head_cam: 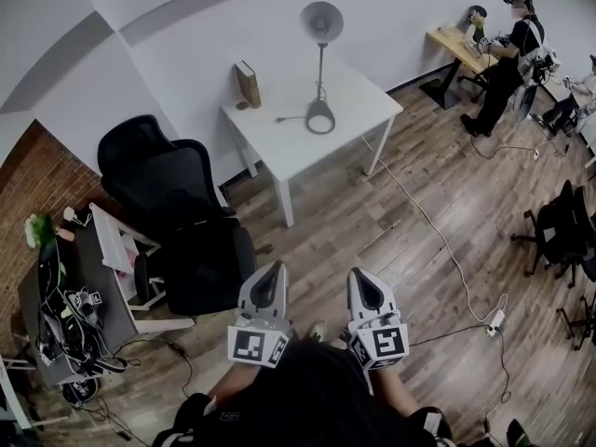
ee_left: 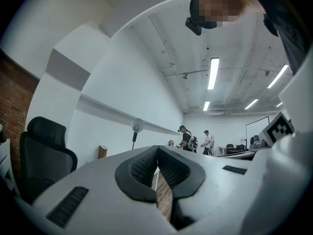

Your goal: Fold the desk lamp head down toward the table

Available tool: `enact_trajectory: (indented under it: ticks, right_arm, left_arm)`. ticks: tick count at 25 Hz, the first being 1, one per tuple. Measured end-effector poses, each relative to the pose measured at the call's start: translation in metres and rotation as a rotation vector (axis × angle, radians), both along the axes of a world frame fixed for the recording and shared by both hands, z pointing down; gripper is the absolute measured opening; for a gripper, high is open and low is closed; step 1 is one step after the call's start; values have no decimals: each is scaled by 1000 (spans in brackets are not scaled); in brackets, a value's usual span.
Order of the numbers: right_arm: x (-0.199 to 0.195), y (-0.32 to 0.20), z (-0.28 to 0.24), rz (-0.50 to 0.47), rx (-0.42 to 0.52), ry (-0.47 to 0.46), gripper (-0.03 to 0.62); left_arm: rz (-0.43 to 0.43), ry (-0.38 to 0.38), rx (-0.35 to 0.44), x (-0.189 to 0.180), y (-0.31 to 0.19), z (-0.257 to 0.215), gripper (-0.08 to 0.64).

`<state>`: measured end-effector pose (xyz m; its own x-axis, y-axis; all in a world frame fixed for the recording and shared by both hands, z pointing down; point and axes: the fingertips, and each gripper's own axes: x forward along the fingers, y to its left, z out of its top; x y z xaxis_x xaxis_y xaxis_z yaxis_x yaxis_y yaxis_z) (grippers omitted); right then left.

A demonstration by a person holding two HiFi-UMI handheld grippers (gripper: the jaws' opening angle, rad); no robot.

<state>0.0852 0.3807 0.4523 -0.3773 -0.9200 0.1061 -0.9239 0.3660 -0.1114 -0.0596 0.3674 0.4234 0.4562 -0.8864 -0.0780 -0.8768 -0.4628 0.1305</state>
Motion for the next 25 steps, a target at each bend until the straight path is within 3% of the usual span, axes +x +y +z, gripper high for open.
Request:
enact_trajectory:
  ticks: [11,25]
  right_arm:
    - [9,-19,4,-25,13,-18,14]
    - [1,-127,10,-31,2,8,14]
  left_arm:
    - [-3,-1,-12,17,-15,6,26]
    - [12,22,-19,16,-129,15,26]
